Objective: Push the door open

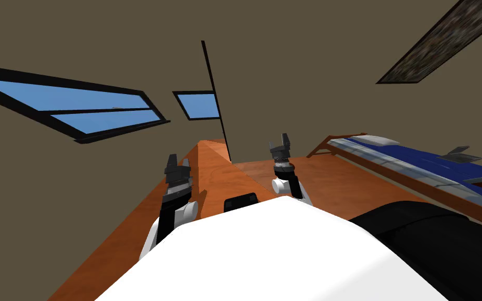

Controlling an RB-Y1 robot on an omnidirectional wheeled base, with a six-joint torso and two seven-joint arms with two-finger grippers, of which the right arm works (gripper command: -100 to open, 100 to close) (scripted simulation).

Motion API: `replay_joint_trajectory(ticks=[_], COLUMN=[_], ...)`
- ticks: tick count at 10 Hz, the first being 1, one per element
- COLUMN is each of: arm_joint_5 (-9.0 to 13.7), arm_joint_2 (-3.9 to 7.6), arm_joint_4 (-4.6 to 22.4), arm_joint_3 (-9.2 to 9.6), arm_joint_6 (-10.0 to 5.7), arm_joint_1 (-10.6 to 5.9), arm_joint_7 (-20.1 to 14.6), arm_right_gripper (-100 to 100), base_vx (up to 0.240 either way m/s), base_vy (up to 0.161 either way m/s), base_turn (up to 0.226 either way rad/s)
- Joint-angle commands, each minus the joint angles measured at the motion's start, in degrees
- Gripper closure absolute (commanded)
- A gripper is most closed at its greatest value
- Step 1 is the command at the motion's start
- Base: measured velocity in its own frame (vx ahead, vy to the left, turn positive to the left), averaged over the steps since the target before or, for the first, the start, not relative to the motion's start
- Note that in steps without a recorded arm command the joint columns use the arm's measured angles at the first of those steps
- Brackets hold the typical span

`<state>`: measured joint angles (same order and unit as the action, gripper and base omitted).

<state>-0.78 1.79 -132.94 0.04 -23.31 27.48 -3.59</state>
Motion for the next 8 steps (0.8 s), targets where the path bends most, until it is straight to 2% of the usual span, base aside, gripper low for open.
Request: replay_joint_trajectory(ticks=[1, 3, 8], arm_joint_5=[1.6, 3.9, 9.6], arm_joint_2=[0.32, 0.76, 1.70], arm_joint_4=[0.4, 0.9, 2.1], arm_joint_3=[0.39, 0.92, 2.30], arm_joint_6=[-0.21, -0.49, -1.22], arm_joint_1=[0.06, 0.15, 0.38], arm_joint_7=[-0.4, -1.0, -2.4], arm_right_gripper=[-100, -100, -100], base_vx=[0.096, 0.130, 0.126], base_vy=[-0.037, 0.069, 0.067], base_turn=[-0.088, -0.182, -0.124])
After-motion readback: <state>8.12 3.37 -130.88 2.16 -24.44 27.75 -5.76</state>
